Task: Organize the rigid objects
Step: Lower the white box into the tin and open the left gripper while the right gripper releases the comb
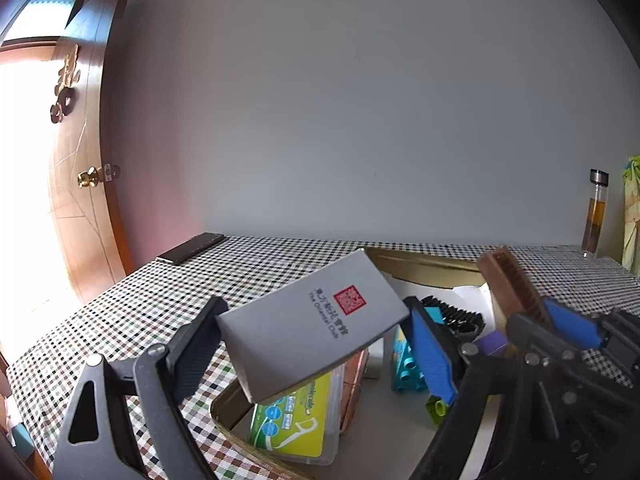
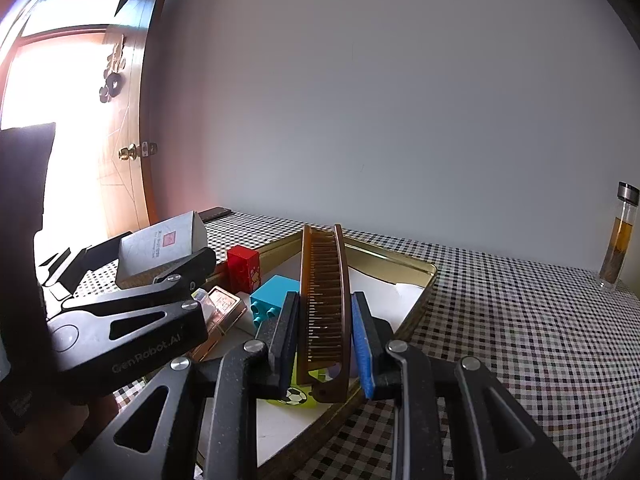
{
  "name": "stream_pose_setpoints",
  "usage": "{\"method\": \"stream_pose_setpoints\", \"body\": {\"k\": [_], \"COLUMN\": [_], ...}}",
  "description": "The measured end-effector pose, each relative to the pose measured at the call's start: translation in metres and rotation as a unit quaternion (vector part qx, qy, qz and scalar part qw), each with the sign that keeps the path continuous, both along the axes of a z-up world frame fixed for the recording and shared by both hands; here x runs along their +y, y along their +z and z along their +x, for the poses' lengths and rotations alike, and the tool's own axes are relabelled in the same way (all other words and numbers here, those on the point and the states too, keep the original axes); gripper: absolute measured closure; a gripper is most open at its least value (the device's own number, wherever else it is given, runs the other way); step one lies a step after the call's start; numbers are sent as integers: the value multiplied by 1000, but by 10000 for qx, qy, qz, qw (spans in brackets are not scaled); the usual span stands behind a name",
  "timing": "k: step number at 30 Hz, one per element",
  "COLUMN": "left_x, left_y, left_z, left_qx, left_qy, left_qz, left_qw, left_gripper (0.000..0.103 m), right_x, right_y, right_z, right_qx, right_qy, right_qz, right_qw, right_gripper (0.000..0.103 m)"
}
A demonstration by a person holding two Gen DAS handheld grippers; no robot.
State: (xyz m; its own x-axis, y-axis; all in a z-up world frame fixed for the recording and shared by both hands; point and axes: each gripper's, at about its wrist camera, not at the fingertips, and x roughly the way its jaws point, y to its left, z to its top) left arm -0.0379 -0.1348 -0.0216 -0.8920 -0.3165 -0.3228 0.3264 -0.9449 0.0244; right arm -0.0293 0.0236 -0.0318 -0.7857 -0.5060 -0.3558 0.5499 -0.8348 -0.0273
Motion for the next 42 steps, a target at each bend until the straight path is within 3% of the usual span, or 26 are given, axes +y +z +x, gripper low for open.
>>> {"method": "stream_pose_setpoints", "body": {"k": [15,27,42], "left_x": [5,16,15], "left_y": [15,22,13], "left_z": [-8,-26,-55], "left_qx": [-164,-529,-1363], "left_qy": [-201,-472,-502], "left_qz": [-27,-152,-39], "left_qw": [9997,9974,9894], "left_gripper": [15,15,15], "right_x": [-7,0,-6], "right_y": [5,22,17], "right_z": [-13,-38,-89], "right_qx": [-51,-267,-1186], "right_qy": [-2,29,53], "right_qz": [47,-21,211], "right_qw": [10000,9996,9927], "right_gripper": [75,75,75]}}
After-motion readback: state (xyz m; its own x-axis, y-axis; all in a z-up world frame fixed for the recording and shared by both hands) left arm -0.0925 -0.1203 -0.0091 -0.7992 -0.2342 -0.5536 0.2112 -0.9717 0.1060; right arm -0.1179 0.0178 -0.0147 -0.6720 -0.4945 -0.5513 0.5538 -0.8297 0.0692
